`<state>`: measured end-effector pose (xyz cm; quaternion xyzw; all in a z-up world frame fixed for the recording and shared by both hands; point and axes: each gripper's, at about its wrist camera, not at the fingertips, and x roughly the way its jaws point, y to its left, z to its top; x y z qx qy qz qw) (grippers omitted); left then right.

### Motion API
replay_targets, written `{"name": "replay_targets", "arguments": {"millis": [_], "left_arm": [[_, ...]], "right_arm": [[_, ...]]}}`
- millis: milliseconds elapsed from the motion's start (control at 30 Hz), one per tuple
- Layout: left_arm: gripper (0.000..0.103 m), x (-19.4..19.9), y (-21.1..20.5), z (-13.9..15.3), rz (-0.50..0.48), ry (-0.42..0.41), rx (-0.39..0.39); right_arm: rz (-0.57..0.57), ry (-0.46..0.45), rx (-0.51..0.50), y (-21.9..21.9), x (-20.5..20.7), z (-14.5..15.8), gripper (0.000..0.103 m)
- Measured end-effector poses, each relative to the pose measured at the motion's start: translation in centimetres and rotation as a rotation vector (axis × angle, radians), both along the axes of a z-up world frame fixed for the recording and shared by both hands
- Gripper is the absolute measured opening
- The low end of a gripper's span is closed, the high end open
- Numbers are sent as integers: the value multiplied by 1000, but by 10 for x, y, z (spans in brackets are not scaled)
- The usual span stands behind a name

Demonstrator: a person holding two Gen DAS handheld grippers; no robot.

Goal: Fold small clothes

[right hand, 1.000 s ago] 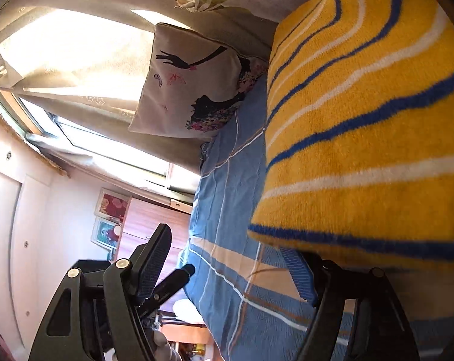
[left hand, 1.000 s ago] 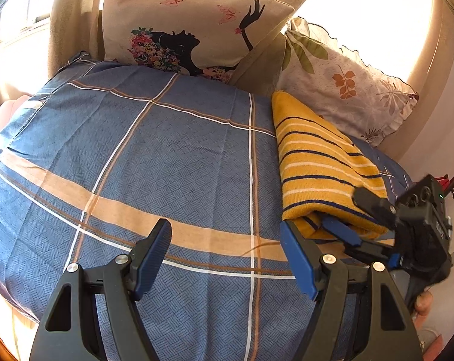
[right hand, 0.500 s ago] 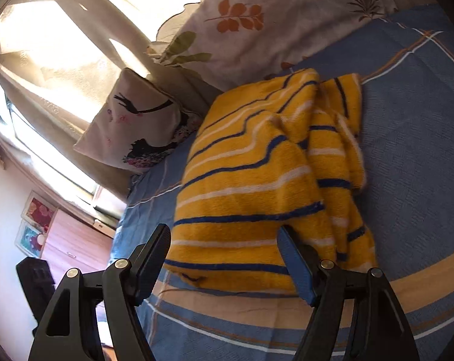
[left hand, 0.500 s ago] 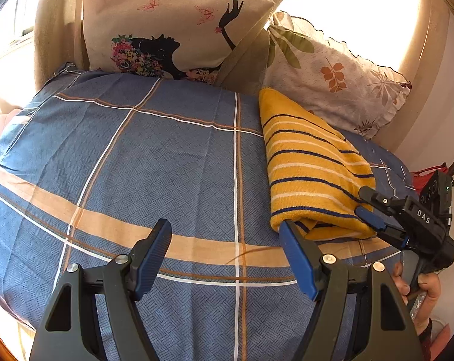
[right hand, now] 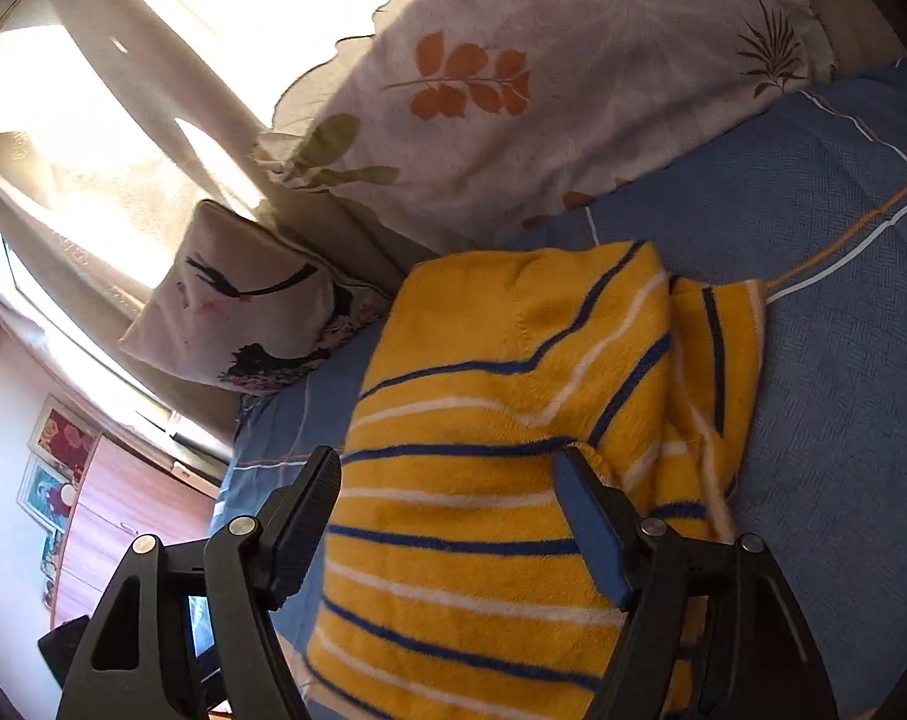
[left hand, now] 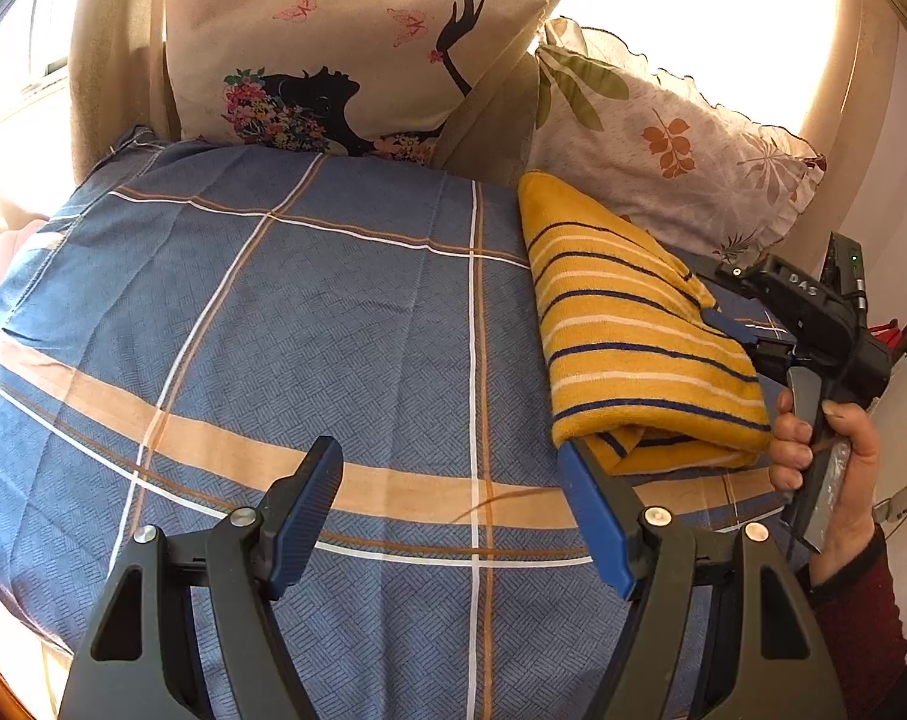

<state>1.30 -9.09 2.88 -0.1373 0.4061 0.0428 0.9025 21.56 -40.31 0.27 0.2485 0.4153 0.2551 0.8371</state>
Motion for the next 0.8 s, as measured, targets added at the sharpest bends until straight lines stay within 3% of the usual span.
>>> {"name": "replay_targets", "arguments": {"millis": [67, 167, 267, 433, 533, 633, 800], "left_arm": [[73, -5, 2, 6, 24, -13, 34], [73, -9, 4, 16, 77, -41, 71], [74, -17, -4, 28, 144, -107, 152], [102, -32, -36, 50, 216, -246, 285], [103, -29, -53, 52, 213, -247, 325], [103, -16, -66, 53, 115, -237, 284], [103, -8, -85, 46, 51, -228, 209]], "right_arm": [[-57, -42, -68, -5, -1, 9, 68], [-93, -82, -54, -15, -17, 22, 75], [-78, -130, -44, -20, -44, 34, 75], [-46, -241, -154, -11, -109, 48, 78], [-48, -278, -237, -10, -142, 47, 81], [-69, -266, -288, -18, -161, 41, 81], [-148, -216, -353, -40, -179, 29, 82]]}}
